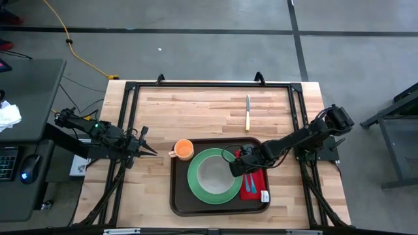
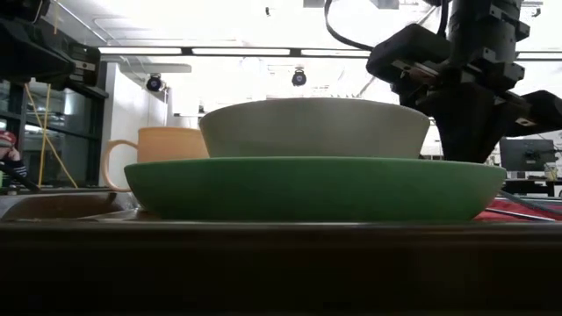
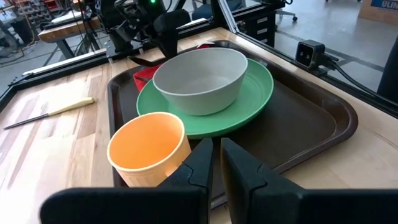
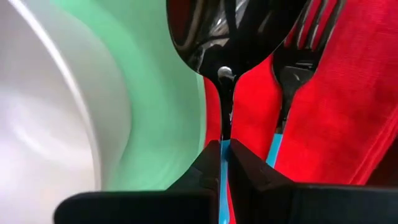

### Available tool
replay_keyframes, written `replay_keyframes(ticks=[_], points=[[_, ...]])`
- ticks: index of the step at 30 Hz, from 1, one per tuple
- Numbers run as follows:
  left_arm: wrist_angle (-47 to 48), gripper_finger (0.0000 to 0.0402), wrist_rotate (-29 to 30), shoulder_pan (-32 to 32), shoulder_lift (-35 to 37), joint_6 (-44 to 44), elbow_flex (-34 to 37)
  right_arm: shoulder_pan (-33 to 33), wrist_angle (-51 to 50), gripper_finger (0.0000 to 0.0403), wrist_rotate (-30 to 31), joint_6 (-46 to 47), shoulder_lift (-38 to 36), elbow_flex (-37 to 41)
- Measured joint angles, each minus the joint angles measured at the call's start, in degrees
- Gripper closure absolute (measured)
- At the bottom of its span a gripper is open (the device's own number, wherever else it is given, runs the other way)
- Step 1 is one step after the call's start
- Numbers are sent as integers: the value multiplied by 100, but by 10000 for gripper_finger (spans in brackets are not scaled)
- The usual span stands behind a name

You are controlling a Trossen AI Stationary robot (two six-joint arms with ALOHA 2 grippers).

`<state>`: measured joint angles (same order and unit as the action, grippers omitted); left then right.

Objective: Set up tray
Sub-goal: Put the blue spoon to the right of the blue fork on the red napkin on the brown serving tray

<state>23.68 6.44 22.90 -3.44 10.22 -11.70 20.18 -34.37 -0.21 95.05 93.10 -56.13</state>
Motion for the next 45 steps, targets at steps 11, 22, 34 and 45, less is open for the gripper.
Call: replay_keyframes(ticks=[11,22,34,45], points=[[2,339,-3,0,-1,0,0,7,120,402,-97,-86,189,8],[-17,339,-4,0,0,-1,0,9,232,402,-250,-151,339,8],[-22,339,-4,0,0,-2,0,11,278,402,-334,-40,442,10],[-26,339,-4,0,0,-2,0,11,274,402,-313,211,509,10]])
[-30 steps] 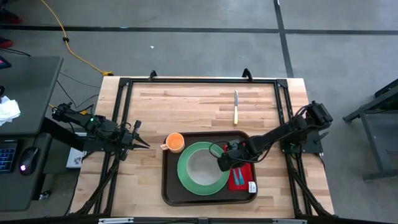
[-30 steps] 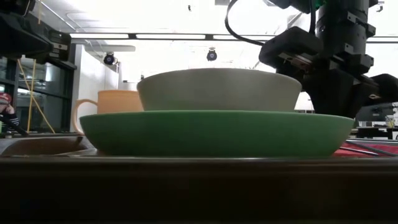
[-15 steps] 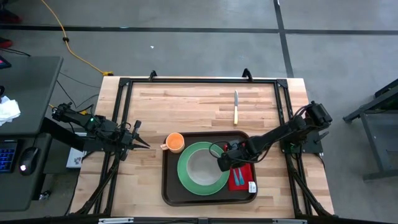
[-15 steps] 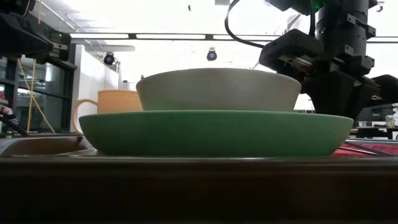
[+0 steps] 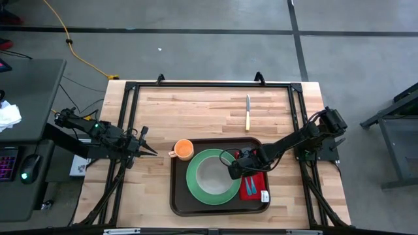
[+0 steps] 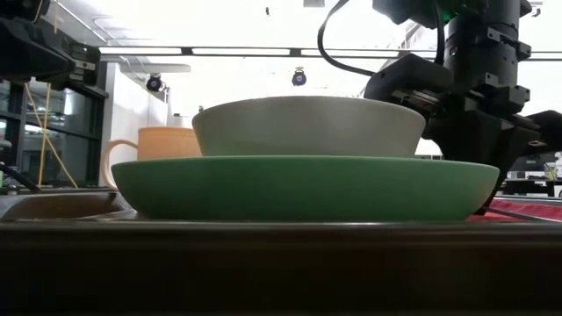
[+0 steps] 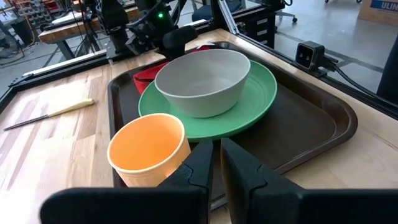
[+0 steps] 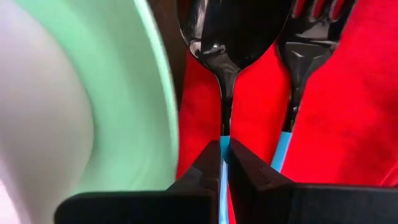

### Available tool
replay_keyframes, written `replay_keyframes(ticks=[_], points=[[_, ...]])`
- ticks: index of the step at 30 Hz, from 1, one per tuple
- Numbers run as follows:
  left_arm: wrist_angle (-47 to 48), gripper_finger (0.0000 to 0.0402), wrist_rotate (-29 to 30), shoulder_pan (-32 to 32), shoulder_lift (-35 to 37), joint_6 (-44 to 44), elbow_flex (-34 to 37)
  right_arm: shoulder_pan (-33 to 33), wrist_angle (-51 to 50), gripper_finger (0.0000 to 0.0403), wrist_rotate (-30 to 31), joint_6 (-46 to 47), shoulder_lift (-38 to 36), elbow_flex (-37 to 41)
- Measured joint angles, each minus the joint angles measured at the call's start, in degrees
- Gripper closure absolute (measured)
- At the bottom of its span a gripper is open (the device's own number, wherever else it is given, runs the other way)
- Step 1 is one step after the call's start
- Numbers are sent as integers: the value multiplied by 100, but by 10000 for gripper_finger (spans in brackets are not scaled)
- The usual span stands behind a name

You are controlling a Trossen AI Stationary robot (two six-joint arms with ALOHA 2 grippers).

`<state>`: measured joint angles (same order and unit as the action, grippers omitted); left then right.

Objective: Set up tray
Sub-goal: Put the blue spoon to the right of the blue fork on the red napkin on the brown serving tray, then adjust the blue fork on the red napkin on the brown serving tray

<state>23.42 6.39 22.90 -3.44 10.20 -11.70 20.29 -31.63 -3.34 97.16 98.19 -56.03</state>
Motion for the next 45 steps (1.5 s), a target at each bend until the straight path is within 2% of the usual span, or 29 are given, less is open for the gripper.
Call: replay_keyframes(ticks=[23,39,45], points=[[29,339,0,0,0,9,0,0,-56,401,0,345,0,0],[31,339,0,0,0,28,0,-2,-64,365,132,455,0,0],[49,339,0,0,0,58,0,-44,-64,353,-281,444,0,0]])
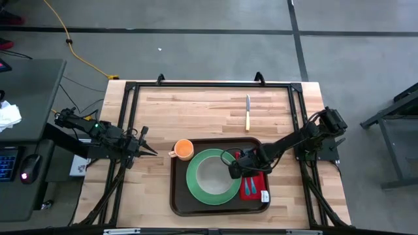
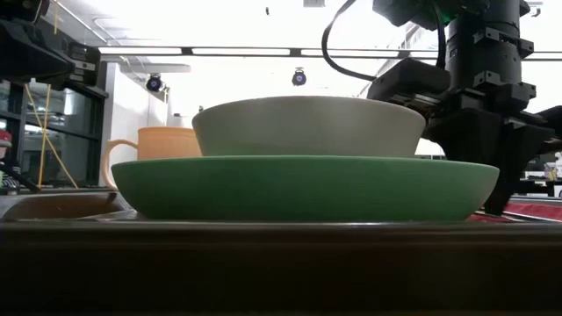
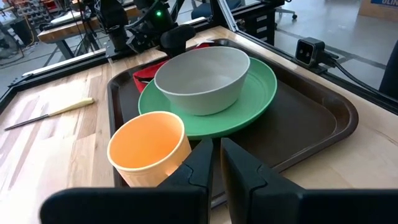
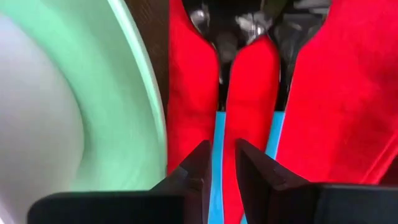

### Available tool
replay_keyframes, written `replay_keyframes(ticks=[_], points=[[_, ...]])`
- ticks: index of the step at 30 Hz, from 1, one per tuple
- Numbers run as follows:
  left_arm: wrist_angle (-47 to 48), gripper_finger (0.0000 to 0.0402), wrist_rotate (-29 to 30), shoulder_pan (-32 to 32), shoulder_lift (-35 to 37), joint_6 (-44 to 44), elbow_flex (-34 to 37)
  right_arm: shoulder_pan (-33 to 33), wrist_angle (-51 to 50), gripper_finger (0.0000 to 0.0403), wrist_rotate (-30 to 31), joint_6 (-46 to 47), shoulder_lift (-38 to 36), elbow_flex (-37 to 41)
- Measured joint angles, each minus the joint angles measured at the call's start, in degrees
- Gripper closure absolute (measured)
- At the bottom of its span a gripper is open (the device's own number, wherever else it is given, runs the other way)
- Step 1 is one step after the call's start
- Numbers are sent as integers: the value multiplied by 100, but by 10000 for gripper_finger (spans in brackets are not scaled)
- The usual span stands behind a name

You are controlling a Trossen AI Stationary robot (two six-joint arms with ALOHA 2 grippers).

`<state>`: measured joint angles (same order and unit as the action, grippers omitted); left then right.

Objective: Set up tray
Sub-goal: Adjust the blue fork on the red napkin on the brown serving tray

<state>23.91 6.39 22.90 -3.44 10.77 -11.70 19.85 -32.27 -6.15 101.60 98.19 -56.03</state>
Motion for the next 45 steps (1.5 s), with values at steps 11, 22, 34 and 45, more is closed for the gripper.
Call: replay_keyframes(ticks=[11,22,34,45], points=[[-11,339,-1,0,-2,95,0,-35,-133,356,42,-4,-341,-4],[-21,339,-114,0,-2,95,0,-234,-1438,356,883,-155,-1539,-7],[-21,339,-111,0,0,93,0,-1365,-1836,371,1493,-1543,-2118,-7],[-18,339,-109,0,-1,-226,0,-1809,-1726,372,820,-2295,-2117,-7]])
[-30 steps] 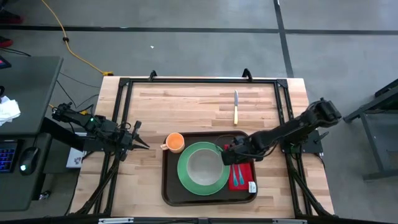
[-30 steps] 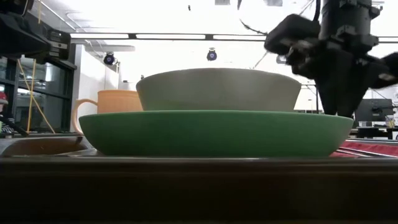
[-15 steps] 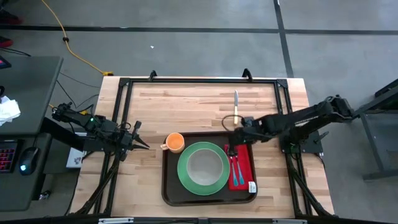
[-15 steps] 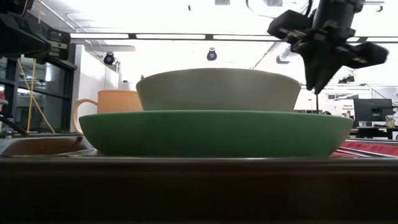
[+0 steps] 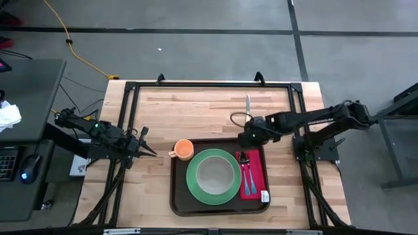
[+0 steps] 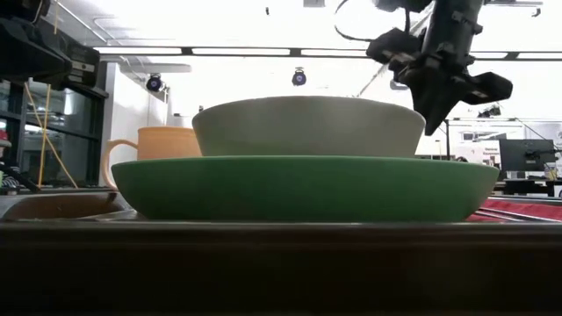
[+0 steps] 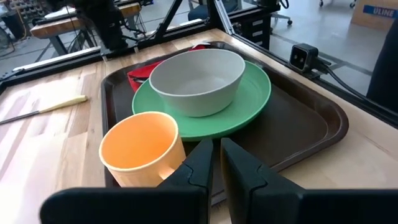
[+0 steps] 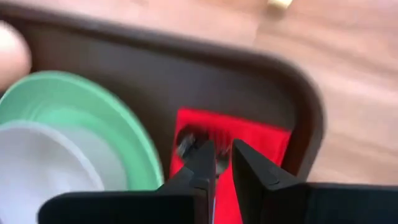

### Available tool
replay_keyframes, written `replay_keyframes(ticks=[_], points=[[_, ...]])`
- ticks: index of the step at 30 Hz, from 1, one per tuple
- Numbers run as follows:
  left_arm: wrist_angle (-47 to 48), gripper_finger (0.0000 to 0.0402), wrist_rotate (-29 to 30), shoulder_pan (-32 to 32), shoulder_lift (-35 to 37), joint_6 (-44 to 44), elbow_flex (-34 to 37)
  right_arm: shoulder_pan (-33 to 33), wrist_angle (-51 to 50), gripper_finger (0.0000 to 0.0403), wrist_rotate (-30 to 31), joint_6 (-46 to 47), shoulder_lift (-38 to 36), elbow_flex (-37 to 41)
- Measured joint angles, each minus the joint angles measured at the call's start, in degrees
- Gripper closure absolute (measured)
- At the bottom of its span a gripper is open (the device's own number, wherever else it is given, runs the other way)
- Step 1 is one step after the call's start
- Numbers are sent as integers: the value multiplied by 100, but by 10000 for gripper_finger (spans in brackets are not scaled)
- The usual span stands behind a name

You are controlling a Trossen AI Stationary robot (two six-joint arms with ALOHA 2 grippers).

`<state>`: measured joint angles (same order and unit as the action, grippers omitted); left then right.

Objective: Set up tray
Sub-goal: Adjust the blue fork on the red napkin on the brown serving tray

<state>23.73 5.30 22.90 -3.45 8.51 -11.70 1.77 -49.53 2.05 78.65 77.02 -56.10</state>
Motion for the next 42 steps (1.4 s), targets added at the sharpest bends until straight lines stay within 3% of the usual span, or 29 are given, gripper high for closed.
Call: replay_keyframes(ticks=[13,23,42], points=[[-7,339,35,0,-1,-432,0,1036,481,372,176,767,321,-4],[-12,339,33,0,-1,-683,0,1238,756,374,-393,794,1063,-4],[-9,339,28,0,-1,-756,0,1751,819,356,-258,1659,1230,-4]])
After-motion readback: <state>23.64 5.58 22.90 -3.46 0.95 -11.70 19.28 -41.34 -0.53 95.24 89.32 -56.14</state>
